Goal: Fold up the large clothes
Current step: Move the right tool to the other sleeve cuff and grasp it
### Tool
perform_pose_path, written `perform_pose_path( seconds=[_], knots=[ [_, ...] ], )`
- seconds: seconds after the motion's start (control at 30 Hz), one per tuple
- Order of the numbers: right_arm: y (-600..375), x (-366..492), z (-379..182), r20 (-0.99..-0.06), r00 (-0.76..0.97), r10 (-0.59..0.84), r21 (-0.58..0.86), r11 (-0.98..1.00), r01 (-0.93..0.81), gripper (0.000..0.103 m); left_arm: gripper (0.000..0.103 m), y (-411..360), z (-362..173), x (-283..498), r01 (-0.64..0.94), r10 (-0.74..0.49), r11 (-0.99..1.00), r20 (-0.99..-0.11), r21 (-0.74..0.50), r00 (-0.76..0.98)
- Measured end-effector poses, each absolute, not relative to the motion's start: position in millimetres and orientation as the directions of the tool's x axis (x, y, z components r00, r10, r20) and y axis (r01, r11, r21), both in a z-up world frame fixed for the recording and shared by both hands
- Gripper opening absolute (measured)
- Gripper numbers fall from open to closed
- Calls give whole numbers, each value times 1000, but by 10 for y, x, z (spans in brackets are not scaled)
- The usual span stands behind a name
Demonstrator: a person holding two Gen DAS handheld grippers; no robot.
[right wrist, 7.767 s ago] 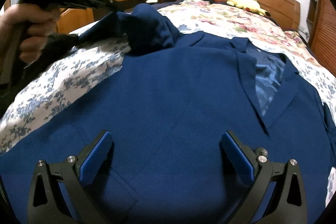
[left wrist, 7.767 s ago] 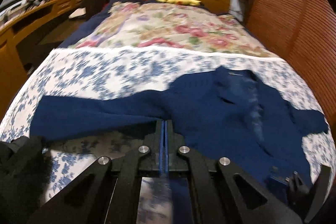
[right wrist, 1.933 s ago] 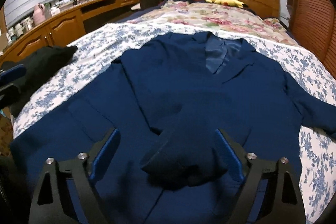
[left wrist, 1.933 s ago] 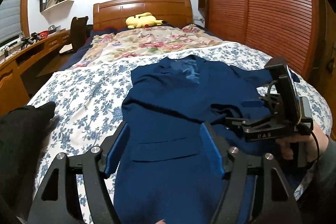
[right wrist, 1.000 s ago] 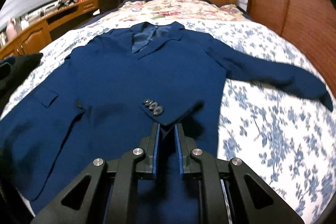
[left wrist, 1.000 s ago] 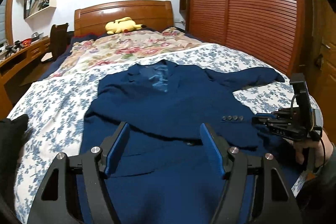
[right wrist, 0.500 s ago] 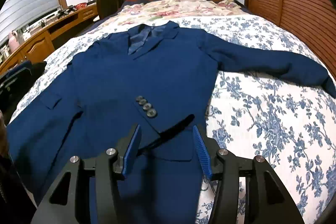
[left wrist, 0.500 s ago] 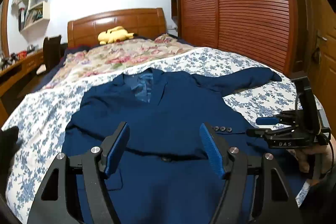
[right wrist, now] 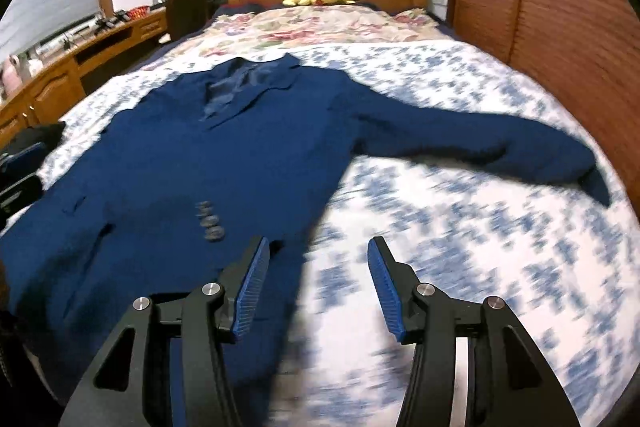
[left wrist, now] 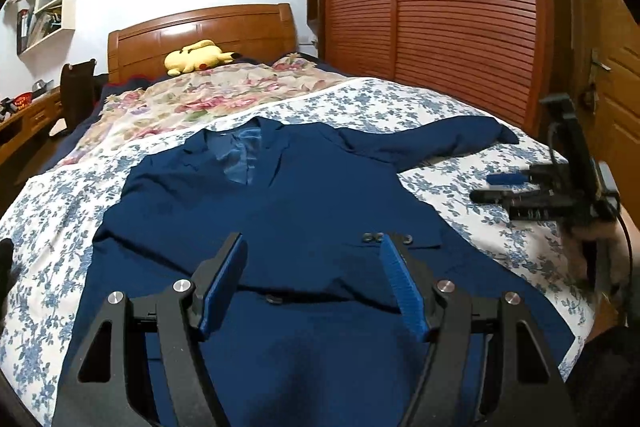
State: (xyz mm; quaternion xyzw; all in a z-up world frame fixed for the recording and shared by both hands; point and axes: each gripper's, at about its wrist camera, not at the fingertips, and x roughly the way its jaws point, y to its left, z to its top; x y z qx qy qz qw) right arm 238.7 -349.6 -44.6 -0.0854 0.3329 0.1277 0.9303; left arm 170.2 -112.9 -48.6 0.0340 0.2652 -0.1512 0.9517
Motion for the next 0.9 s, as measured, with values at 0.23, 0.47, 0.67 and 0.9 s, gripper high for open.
perform_pose_path(
  seconds=[0.23,0.47,0.67,0.9],
  knots=[
    [-4055,2713,-215,-622,783,21,-188,966,-175,80,70,-1203,-445,1638,336,-289,942,-509,0,811],
    [-4561,3131,-36,-643,759,-100,-170,985,-14,81,70,-1225,-446,1612,339,-286,941,-511,11,811],
    [-4885,3440,-48,-667,721,-188,-158,981,110,81,70,-1215,-451,1652,337,-291,941,-522,-7,802],
    [-5155,3647,-110,-715,659,-234,-117,969,217,81,71,-1226,-458,1709,335,-288,942,-531,-8,797]
  ],
)
